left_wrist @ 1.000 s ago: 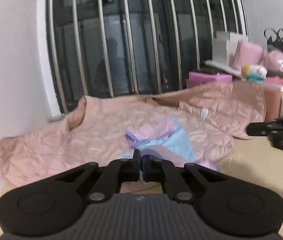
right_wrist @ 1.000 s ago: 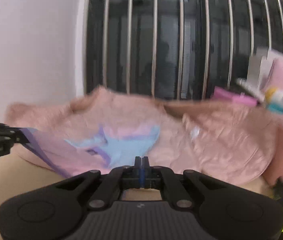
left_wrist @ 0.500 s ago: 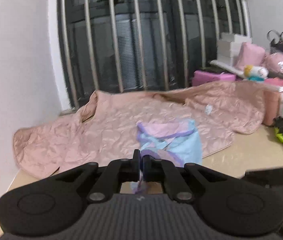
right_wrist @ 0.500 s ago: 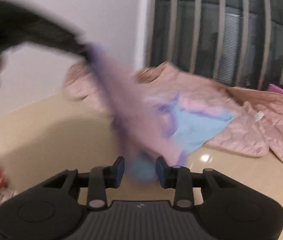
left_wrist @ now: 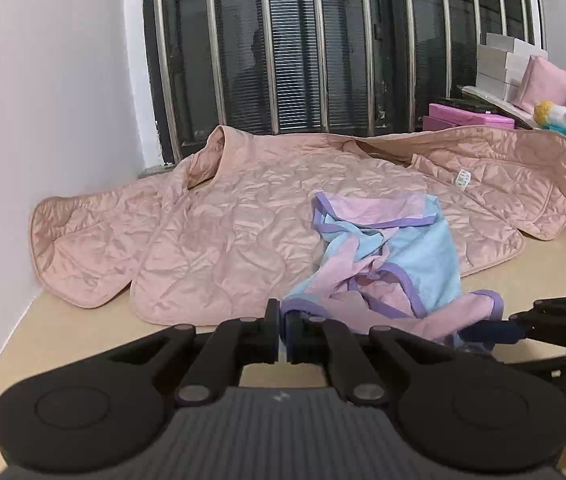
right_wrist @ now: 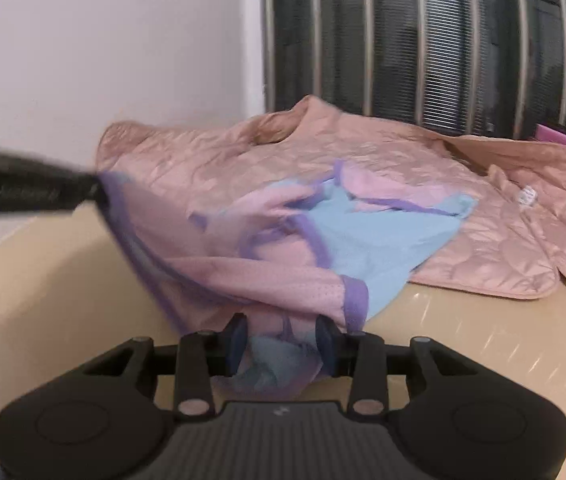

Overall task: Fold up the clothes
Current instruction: 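Grasp the hem with the right tool while the left tool holds it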

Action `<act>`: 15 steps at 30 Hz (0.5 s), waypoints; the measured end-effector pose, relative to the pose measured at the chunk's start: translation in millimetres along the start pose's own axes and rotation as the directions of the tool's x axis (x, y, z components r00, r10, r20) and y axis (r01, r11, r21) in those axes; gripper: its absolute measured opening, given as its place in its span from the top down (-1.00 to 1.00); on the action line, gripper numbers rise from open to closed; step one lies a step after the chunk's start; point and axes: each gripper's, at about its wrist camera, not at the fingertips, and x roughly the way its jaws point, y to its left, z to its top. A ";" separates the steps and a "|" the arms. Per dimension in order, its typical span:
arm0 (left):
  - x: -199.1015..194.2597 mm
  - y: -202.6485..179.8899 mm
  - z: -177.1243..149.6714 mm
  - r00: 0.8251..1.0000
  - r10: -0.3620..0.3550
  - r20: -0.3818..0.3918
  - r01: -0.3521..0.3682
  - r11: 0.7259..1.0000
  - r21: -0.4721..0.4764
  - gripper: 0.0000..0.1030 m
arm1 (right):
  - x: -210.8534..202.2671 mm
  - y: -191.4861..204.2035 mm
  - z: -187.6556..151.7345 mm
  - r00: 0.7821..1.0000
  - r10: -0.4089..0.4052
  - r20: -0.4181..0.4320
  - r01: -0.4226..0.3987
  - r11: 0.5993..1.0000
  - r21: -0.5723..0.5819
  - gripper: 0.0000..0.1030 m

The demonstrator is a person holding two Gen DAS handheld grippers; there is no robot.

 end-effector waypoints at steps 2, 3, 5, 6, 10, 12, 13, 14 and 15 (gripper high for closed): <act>1.5 0.8 0.0 1.000 0.006 -0.001 -0.006 1.000 0.002 0.95 | 9.5 -5.4 2.7 0.999 0.003 -0.035 -0.003 1.000 0.015 0.41; 2.4 0.7 -0.5 1.000 0.011 -0.002 -0.011 1.000 0.001 0.95 | 11.4 -7.3 2.9 0.999 0.003 -0.047 -0.002 1.000 0.029 0.49; 4.8 0.7 -2.1 1.000 0.013 -0.009 -0.013 1.000 -0.001 0.95 | 11.1 -9.7 4.7 0.999 -0.002 -0.049 0.004 0.999 0.046 0.82; 6.1 0.5 -3.7 1.000 0.015 -0.013 -0.015 1.000 0.000 0.95 | 8.8 -9.5 4.8 0.999 -0.004 -0.046 0.007 0.999 0.052 0.84; 8.4 -0.1 -11.5 0.999 0.015 -0.032 -0.015 1.000 0.001 0.95 | -13.7 -9.8 1.9 0.999 -0.032 0.011 0.031 0.997 0.077 0.87; 4.5 -0.2 -15.3 0.999 -0.001 -0.038 0.001 1.000 -0.001 0.95 | -36.8 -7.9 -0.8 0.996 -0.064 0.057 0.060 0.996 0.071 0.88; -0.1 -0.9 -19.0 0.999 -0.016 -0.039 0.016 1.000 0.001 0.95 | -51.7 -6.2 -3.0 0.994 -0.073 0.078 0.068 0.995 0.067 0.88; -6.0 -4.2 -24.6 0.999 -0.032 -0.041 0.032 0.999 0.005 0.95 | -68.4 -4.1 -5.9 0.993 -0.070 0.095 0.064 0.996 0.066 0.88; -12.0 -7.4 -30.1 0.998 -0.047 -0.042 0.048 0.999 0.008 0.95 | -84.5 -2.5 -9.3 0.993 -0.056 0.101 0.050 0.997 0.063 0.88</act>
